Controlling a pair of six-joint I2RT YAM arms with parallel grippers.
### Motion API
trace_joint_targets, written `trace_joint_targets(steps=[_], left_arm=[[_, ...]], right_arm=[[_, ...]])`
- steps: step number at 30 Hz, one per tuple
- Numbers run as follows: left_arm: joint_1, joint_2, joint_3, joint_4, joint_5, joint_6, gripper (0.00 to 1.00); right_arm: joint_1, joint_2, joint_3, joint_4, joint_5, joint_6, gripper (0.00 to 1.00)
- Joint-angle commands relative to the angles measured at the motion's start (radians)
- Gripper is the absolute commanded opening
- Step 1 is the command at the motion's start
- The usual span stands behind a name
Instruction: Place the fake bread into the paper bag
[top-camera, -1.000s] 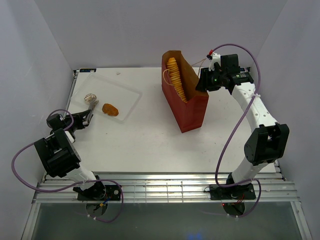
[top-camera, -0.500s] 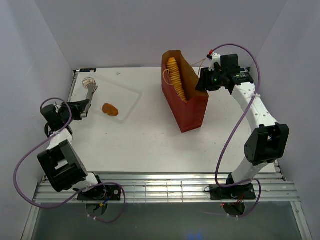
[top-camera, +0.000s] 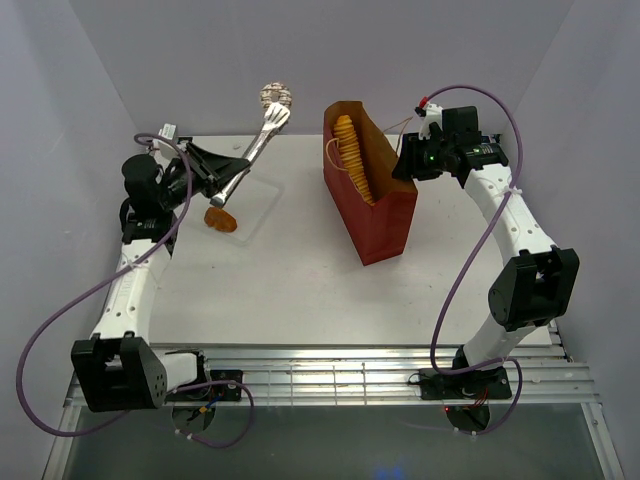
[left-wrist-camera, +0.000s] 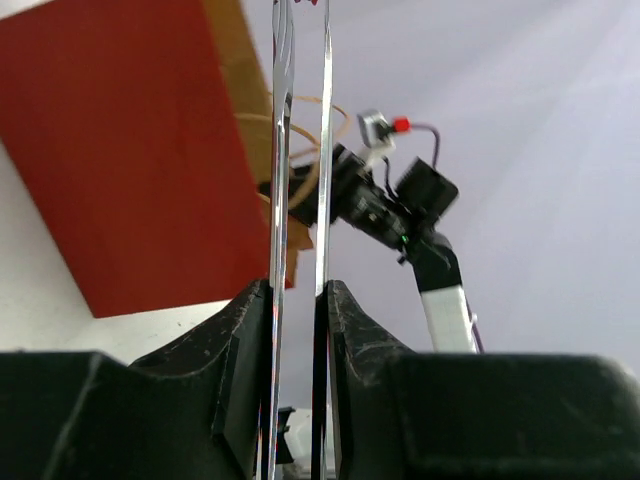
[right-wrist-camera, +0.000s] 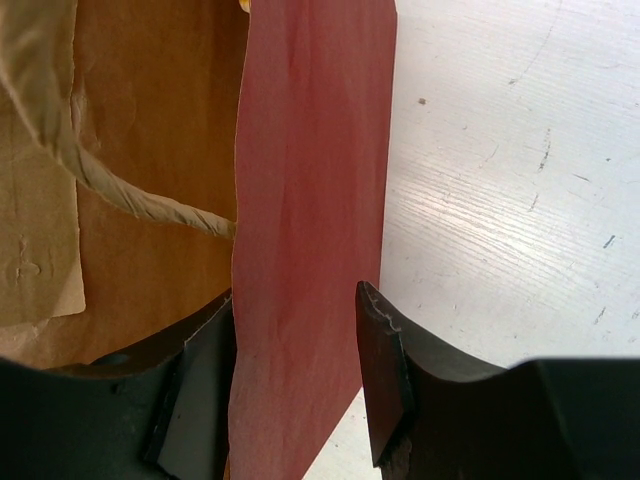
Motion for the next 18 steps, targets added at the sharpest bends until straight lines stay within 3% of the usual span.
trace_joint_targets(steps=[1,9,18], left_arm=[[-0.1,-0.086,0.083,-0.06,-0.046,0.058,0.09],[-0.369,-0.133,0.057,-0.065,-0.145,0.036,0.14],[-0.576,-0.077,0.048,-0.03,-0.249,0.032,0.21]], right_arm=[[0.004,-0.044,0.043,0.001,0.008,0.008,0.51],[0.004,-0.049,0.051,0.004,0.014,0.02,0.51],[0.004,-0.068,0.051,0.004,0.031,0.022,0.51]])
